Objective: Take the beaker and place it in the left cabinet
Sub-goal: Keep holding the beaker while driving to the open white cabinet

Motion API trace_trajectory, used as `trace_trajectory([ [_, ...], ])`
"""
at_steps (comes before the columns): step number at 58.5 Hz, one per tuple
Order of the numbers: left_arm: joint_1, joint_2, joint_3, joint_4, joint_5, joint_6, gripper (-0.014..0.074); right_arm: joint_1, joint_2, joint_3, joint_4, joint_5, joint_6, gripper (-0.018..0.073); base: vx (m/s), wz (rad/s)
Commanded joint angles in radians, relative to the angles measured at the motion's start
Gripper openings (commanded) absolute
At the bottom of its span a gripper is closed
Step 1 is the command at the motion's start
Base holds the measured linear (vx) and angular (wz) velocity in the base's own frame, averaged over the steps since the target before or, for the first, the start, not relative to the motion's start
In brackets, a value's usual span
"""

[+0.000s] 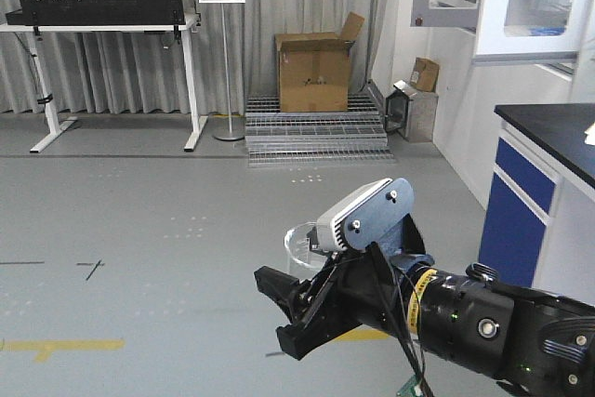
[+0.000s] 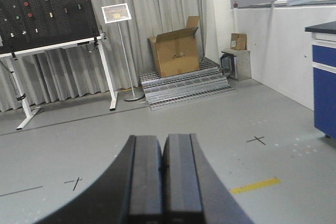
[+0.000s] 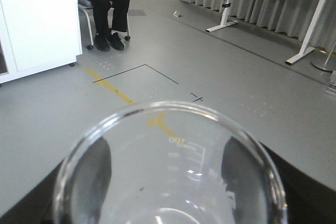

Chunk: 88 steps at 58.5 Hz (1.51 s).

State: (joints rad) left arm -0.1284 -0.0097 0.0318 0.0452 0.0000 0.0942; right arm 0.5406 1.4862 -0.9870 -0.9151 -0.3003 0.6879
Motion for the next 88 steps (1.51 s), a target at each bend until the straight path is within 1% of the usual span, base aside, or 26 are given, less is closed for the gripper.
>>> trace_trajectory([
  [1, -0.001, -0.019, 0.016, -0.003, -0.075, -0.003, 0.0001, -0.001, -0.039, -0.035, 0.017, -0.052, -0.005, -0.0006, 0.73, 0.03],
  [88, -0.001, -0.019, 0.016, -0.003, -0.075, -0.003, 0.0001, -0.001, -0.039, -0.035, 0.017, -0.051, -0.005, -0.0006, 0.71, 0.02],
])
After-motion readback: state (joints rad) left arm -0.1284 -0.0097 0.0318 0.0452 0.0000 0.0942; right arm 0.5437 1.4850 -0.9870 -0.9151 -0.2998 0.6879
